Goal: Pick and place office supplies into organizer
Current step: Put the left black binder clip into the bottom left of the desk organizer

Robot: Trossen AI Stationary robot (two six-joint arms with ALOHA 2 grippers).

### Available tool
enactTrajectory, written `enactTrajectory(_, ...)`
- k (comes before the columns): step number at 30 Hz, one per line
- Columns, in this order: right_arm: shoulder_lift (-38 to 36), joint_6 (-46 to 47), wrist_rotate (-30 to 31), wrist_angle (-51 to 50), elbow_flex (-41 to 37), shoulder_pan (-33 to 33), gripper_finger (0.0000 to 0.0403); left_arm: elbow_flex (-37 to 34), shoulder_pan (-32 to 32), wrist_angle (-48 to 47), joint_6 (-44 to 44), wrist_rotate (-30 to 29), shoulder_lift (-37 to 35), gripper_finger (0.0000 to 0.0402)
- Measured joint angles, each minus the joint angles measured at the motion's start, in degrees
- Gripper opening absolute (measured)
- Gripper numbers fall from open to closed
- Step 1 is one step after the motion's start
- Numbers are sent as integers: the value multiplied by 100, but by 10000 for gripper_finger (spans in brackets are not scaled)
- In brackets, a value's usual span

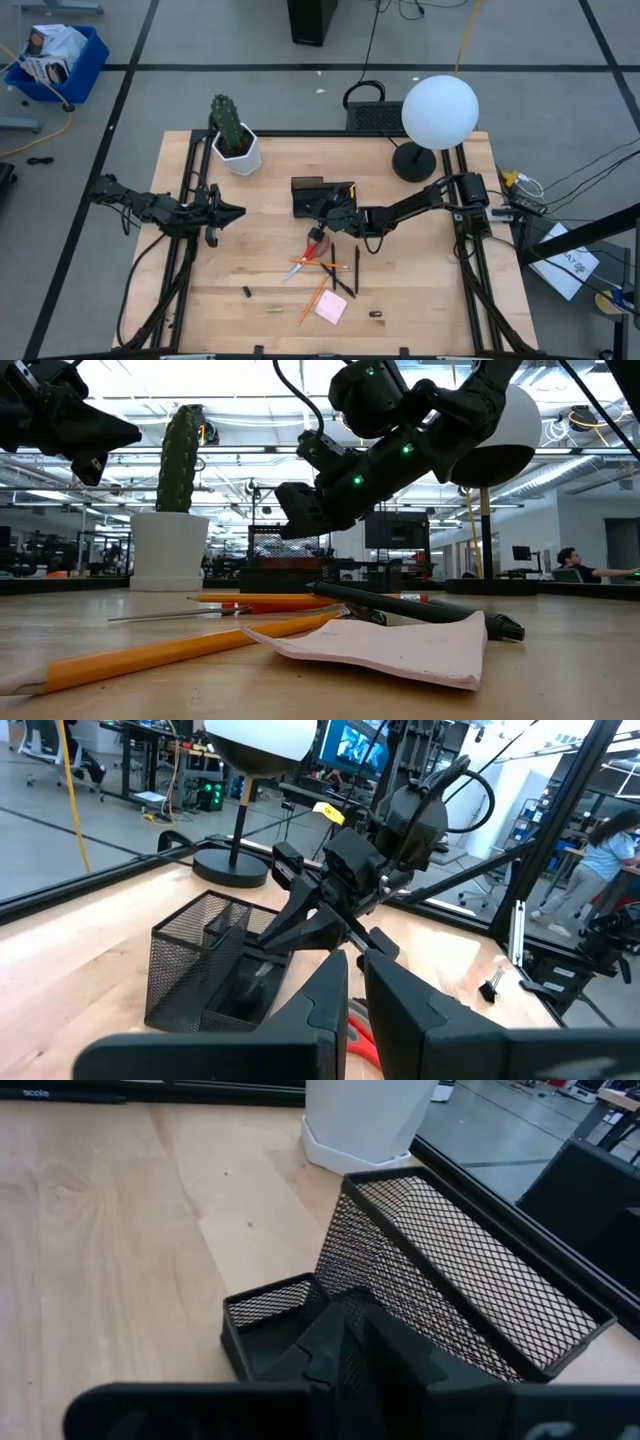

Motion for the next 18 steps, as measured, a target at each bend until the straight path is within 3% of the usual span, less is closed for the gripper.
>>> enactTrajectory(13,-4,-44,-35,497,0,347,64,0,0,226,-67,36,0,40)
enactTrajectory(18,-167,0,-36,604,-2,711,64,0,-1,127,72,1045,3,40)
